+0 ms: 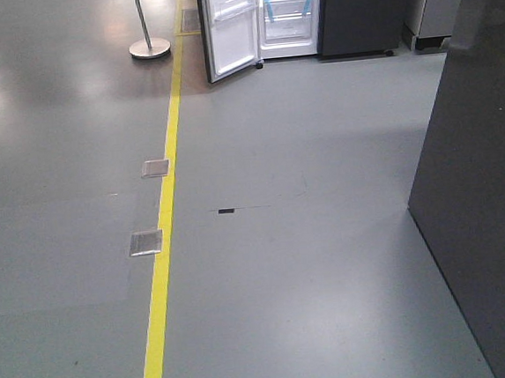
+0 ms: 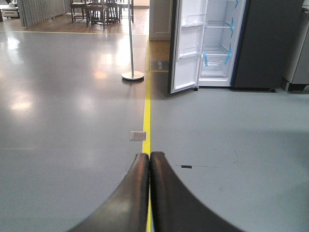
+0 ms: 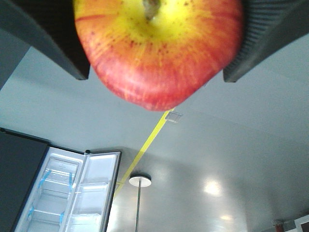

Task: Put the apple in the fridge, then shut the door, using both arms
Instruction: 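Drive toward the open white refrigerator carrying the apple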

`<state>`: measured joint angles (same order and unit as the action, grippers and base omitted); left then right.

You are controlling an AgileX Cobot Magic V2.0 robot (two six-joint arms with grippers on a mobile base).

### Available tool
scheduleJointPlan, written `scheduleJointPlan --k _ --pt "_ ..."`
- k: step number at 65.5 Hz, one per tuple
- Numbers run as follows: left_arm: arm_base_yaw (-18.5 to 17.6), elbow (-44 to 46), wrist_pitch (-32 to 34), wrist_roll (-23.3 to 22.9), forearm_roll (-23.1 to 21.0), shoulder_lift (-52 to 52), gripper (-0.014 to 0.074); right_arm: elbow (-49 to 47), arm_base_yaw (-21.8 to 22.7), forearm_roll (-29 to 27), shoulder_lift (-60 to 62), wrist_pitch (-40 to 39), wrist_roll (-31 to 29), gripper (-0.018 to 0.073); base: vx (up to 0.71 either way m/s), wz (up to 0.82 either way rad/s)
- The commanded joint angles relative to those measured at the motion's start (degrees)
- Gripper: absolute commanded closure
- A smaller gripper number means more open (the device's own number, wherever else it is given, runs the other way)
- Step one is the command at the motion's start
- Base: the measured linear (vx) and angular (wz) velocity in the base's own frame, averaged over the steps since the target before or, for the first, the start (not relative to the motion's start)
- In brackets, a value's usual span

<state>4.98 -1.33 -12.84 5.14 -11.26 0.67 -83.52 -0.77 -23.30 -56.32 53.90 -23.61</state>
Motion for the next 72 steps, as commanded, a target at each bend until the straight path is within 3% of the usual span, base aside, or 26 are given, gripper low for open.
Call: scheduleJointPlan --k 1,72 --pt "-0.38 0.96 4.07 -0.47 -0.51 0.81 0.0603 -1.73 0.2 -1.21 0.49 -4.63 -0.3 0.0482 0.24 -0.02" --pt "-0.38 0.96 4.07 -0.47 -0.51 0.81 0.0603 -1.73 0.2 -1.21 0.49 -4.63 -0.3 0.0482 0.23 0.0"
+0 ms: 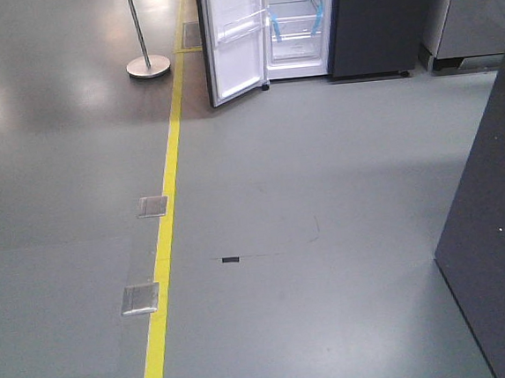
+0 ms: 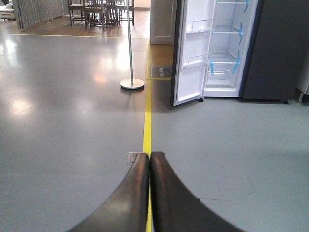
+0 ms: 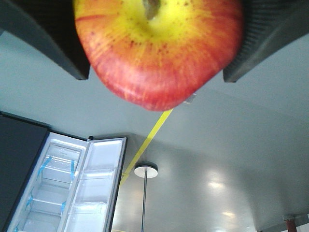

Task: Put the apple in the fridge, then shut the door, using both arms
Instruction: 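Drive toward the open white refrigerator carrying the apple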

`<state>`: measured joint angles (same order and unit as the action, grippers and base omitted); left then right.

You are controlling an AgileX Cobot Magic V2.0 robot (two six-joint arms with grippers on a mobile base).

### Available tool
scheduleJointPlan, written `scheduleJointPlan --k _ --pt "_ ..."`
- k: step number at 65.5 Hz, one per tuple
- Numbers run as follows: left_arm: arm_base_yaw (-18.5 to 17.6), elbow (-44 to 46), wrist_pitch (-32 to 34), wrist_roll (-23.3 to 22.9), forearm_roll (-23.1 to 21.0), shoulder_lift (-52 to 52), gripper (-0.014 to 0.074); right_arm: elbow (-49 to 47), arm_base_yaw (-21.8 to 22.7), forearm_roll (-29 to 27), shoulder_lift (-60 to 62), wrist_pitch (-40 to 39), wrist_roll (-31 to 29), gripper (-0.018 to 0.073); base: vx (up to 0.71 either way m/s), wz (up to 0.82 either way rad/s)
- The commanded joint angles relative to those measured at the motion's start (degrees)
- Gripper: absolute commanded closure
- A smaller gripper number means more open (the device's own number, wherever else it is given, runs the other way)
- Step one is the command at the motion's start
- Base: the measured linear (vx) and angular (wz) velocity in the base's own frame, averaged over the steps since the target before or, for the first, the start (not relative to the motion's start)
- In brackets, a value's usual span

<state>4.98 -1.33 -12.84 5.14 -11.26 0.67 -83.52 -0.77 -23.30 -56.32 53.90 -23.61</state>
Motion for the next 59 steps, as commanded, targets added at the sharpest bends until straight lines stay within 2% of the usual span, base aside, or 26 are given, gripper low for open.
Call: scheduleJointPlan --k 1,59 --pt "-0.38 0.96 4.07 -0.47 -0.51 0.81 0.0603 -1.73 0.2 -1.21 0.49 -4.63 -0.3 0.0482 0.23 0.01" --pt "-0.38 0.96 4.07 -0.47 -0.51 0.81 0.0603 -1.73 0.2 -1.21 0.49 -4.63 -0.3 0.0482 0.22 0.01"
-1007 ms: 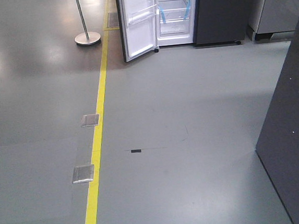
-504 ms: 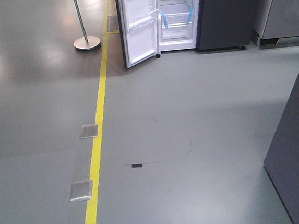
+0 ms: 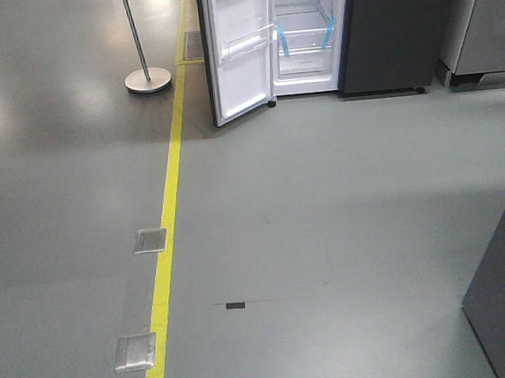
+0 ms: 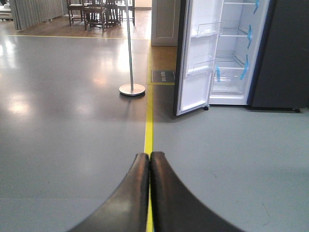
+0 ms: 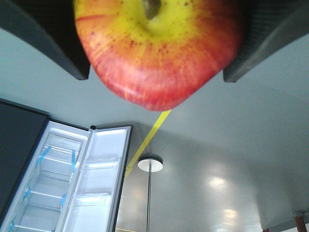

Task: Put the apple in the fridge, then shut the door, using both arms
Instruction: 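Drive toward the open white refrigerator carrying the apple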

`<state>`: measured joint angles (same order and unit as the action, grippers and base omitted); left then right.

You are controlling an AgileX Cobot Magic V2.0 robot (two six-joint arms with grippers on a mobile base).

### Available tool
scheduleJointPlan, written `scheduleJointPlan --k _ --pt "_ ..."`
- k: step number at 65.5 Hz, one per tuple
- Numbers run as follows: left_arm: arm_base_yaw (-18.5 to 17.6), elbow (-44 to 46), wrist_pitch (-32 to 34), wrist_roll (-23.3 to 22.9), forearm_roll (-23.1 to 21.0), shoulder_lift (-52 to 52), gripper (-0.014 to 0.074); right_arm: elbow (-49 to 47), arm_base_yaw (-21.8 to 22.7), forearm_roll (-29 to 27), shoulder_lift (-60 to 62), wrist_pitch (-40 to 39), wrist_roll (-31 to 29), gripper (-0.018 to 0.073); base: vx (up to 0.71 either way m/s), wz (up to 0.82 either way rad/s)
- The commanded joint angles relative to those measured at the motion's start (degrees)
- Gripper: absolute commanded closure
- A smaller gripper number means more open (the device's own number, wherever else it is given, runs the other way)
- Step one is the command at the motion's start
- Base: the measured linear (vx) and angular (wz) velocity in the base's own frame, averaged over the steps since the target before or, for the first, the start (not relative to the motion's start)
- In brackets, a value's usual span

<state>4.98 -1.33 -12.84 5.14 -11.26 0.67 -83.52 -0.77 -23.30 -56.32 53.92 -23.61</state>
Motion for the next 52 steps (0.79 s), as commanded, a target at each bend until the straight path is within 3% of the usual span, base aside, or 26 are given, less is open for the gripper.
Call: scheduleJointPlan --k 1,52 --pt "-0.38 0.96 4.07 -0.47 -0.51 0.81 0.0603 -1.73 0.2 -1.21 0.49 -4.64 -0.3 0.0482 0.21 0.04" --pt "-0.38 0.96 4.07 -0.47 -0.51 0.81 0.0603 -1.73 0.2 -1.21 0.49 -4.64 -0.3 0.0482 0.19 0.05"
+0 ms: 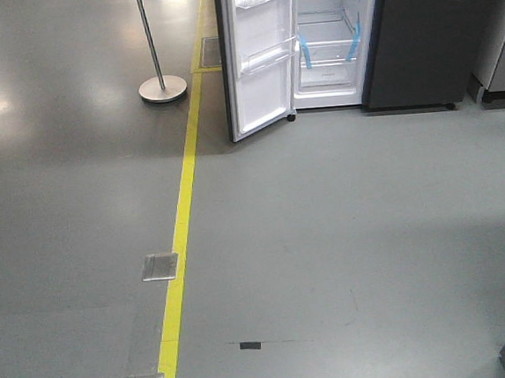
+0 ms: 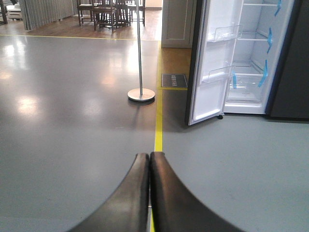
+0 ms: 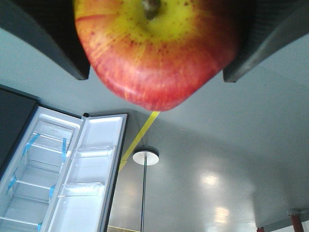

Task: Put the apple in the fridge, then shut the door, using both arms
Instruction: 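Drive toward the open white refrigerator carrying the apple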

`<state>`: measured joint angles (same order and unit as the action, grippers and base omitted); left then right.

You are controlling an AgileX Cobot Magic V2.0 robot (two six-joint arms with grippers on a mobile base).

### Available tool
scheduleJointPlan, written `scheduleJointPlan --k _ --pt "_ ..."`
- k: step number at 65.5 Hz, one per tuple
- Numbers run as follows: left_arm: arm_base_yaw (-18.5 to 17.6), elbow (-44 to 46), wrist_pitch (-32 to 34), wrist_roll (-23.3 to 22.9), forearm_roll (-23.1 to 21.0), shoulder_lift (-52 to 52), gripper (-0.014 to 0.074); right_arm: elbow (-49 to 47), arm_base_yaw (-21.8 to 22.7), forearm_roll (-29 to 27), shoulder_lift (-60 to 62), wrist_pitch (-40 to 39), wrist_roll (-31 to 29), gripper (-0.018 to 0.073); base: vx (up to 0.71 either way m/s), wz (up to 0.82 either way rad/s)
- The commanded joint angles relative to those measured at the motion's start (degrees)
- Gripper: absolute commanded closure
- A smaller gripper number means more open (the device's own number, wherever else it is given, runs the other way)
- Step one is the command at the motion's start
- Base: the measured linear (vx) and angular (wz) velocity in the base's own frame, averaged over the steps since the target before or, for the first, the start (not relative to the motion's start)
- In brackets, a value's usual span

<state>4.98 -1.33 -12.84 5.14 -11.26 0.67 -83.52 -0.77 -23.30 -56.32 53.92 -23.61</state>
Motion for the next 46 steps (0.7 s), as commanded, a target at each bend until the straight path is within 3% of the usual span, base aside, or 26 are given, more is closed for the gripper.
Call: scheduleJointPlan --k 1,46 --pt "-0.38 0.96 4.07 -0.47 -0.51 0.81 0.0603 -1.73 0.2 -1.21 0.49 -4.64 -0.3 0.0482 0.18 0.01" --pt "-0.38 0.96 4.07 -0.47 -0.51 0.81 0.0603 -1.73 0.2 -1.21 0.49 -4.64 -0.3 0.0482 0.2 -0.03"
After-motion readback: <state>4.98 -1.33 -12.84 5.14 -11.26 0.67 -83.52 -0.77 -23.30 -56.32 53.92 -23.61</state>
